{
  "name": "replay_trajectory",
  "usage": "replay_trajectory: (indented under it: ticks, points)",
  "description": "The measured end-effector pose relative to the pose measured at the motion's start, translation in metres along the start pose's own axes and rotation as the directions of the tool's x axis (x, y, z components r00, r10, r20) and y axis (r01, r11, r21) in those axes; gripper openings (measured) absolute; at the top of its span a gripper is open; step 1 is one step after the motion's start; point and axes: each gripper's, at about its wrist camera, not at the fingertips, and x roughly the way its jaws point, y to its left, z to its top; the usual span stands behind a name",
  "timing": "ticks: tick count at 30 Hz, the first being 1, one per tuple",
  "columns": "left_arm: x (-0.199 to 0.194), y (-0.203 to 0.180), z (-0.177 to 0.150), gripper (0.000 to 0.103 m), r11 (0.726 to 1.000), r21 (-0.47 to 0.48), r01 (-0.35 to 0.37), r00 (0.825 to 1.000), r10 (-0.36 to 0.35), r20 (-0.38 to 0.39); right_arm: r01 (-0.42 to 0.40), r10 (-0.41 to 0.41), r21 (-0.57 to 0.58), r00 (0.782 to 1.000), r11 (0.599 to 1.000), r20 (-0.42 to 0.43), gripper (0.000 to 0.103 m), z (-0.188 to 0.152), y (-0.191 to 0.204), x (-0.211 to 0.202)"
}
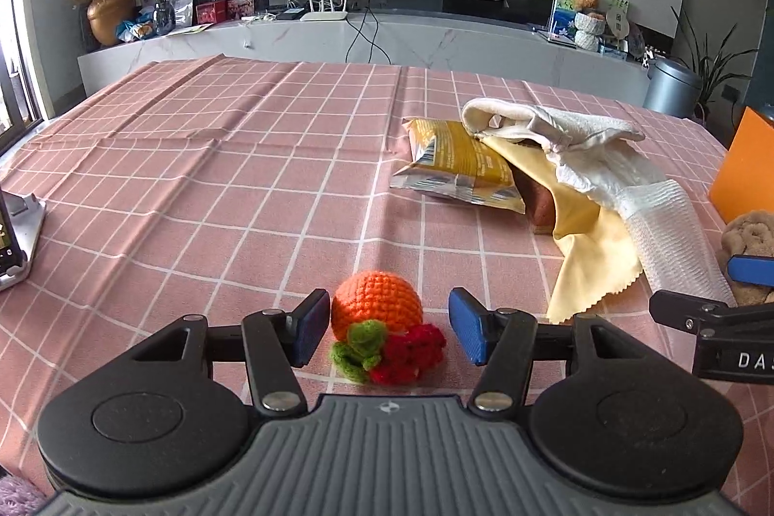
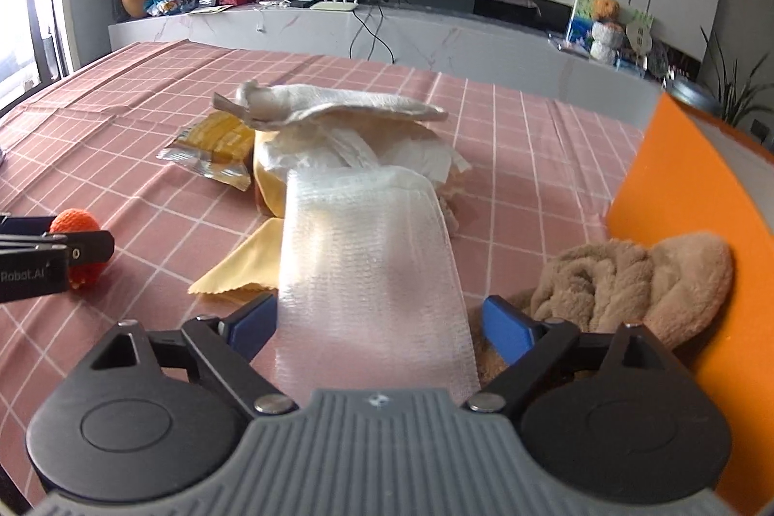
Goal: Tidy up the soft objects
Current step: 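Grasp orange crochet fruit with left tool while right tool grasps white mesh bag, then carry fruit with left tool while right tool carries mesh bag over orange box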
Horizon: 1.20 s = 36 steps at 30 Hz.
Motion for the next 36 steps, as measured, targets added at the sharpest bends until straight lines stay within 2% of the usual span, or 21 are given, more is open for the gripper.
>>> replay_trajectory:
  ticks: [2, 6, 8, 9, 11, 14, 16, 25, 36]
  points:
    - [-0.008, 0.006, -0.003, 0.066, 0.999, -0.033, -0.005, 1.0, 0.006, 0.027, 0.009, -0.009, -0.01, 1.0, 1.0, 0.002, 0.084, -0.001, 0.001, 0.003]
    - [-0.022, 0.015, -0.012, 0.054, 0.996, -0.093, -0.005, 0.997, 0.012, 0.072, 0.01, -0.01, -0.033, 1.0, 0.999, 0.008, 0.068, -0.004, 0.004, 0.003]
    - [-0.03, 0.019, -0.018, 0.051, 0.993, -0.118, -0.014, 0.996, 0.025, 0.09, 0.005, -0.005, -0.037, 1.0, 0.999, 0.009, 0.052, -0.004, 0.004, 0.003]
    - [-0.033, 0.021, -0.022, 0.049, 0.991, -0.129, -0.017, 0.995, 0.03, 0.1, 0.0, 0.001, -0.04, 1.0, 0.999, 0.005, 0.047, -0.005, 0.005, 0.003]
    - [-0.04, 0.026, -0.029, 0.046, 0.987, -0.156, -0.025, 0.993, 0.043, 0.114, -0.006, 0.006, -0.043, 1.0, 0.999, -0.003, 0.02, -0.007, 0.005, 0.004]
    - [-0.051, 0.034, -0.039, 0.046, 0.979, -0.199, -0.043, 0.987, 0.072, 0.142, -0.006, 0.006, -0.058, 1.0, 0.998, 0.0, 0.003, -0.009, 0.007, 0.002]
    - [-0.058, 0.039, -0.045, 0.046, 0.972, -0.228, -0.06, 0.983, 0.097, 0.156, -0.011, 0.012, -0.065, 1.0, 0.998, 0.014, 0.0, -0.009, 0.008, -0.003]
    - [-0.083, 0.066, -0.086, 0.046, 0.925, -0.367, -0.099, 0.964, 0.18, 0.194, -0.03, 0.035, -0.061, 0.997, 0.998, 0.073, 0.0, -0.008, 0.011, -0.04]
    - [-0.088, 0.08, -0.132, 0.046, 0.89, -0.443, -0.107, 0.97, 0.192, 0.151, -0.026, 0.032, -0.034, 0.985, 0.999, 0.168, 0.0, -0.006, -0.002, -0.1]
